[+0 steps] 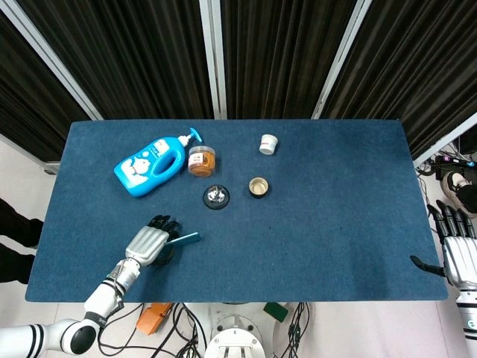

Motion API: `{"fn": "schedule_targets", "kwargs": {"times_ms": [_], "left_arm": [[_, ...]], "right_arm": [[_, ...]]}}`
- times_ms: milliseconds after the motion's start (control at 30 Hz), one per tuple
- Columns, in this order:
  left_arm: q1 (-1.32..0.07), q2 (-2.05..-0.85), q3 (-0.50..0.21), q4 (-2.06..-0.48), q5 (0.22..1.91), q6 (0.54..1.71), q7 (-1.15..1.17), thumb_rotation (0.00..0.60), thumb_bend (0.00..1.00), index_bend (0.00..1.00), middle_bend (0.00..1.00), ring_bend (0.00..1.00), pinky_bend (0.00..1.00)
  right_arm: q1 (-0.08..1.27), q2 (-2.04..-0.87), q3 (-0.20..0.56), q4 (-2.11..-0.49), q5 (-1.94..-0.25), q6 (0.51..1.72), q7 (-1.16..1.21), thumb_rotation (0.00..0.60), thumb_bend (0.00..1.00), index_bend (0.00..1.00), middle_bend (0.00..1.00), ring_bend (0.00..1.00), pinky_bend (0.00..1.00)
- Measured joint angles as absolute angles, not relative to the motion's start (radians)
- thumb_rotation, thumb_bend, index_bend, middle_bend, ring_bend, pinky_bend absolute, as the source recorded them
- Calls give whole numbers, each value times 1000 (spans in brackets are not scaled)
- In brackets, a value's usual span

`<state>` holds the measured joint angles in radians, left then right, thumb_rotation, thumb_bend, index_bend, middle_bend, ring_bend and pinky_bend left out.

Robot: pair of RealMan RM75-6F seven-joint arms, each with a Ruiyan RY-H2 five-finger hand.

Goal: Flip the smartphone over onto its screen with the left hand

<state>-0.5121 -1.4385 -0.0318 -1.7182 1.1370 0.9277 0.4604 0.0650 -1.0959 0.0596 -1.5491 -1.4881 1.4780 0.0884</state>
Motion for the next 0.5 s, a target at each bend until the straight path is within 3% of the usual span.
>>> {"fn": "schedule_targets", "kwargs": {"times_ms": [267, 500], "left_arm": [[-572, -1401, -40, -1742, 1072, 882, 492, 545, 546, 147, 85, 0, 0], [-565, -1383, -46, -1769, 1094, 951, 481, 570, 534, 126, 71, 0, 0]], "right_arm": [[54, -1096, 57, -1548, -1488, 1489, 92, 600, 174, 0, 0, 0, 0], [49, -1092, 57, -1549, -1487, 1493, 94, 600, 174, 0, 0, 0, 0]]}}
